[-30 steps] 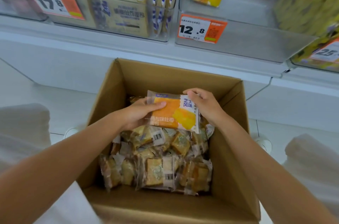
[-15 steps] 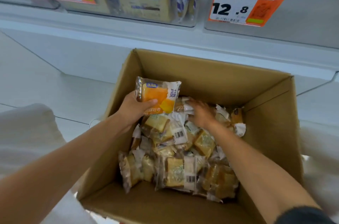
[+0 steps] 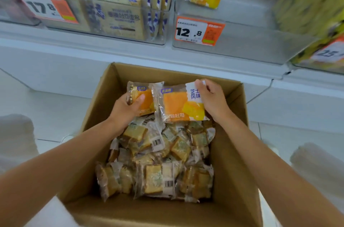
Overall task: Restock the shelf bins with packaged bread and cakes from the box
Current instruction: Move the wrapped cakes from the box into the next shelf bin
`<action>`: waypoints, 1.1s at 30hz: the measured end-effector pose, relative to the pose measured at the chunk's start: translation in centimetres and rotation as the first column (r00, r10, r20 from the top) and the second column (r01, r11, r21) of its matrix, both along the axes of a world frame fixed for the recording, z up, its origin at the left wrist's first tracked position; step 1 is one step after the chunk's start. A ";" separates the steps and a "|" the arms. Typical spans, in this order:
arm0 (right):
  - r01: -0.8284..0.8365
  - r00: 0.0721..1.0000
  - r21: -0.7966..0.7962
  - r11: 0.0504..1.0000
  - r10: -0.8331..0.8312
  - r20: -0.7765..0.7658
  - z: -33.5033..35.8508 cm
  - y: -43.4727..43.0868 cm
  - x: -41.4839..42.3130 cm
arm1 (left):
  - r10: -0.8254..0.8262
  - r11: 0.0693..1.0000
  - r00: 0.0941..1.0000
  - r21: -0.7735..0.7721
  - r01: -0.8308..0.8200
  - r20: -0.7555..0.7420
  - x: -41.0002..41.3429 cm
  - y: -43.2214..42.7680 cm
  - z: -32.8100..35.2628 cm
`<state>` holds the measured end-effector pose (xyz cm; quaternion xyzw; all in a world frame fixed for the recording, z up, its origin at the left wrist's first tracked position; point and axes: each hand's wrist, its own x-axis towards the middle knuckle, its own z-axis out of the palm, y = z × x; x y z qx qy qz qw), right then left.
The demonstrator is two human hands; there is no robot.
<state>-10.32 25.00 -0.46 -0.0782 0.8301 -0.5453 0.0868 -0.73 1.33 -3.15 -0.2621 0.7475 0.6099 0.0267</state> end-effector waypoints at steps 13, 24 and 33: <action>-0.075 0.948 -0.154 0.985 0.119 0.296 11.3 2.0 1.3 | -0.318 0.854 0.942 0.398 0.335 -0.110 -2.7 5.7 12.8; 0.156 0.987 -0.485 0.860 -0.124 0.097 20.0 2.4 -14.5 | -0.195 0.844 0.829 -0.520 -0.130 -0.524 -19.1 2.9 20.7; 0.066 0.995 0.193 0.979 -0.080 0.065 13.1 -1.6 -24.4 | -0.263 0.888 0.749 -0.456 -0.059 -0.609 -21.9 1.6 17.1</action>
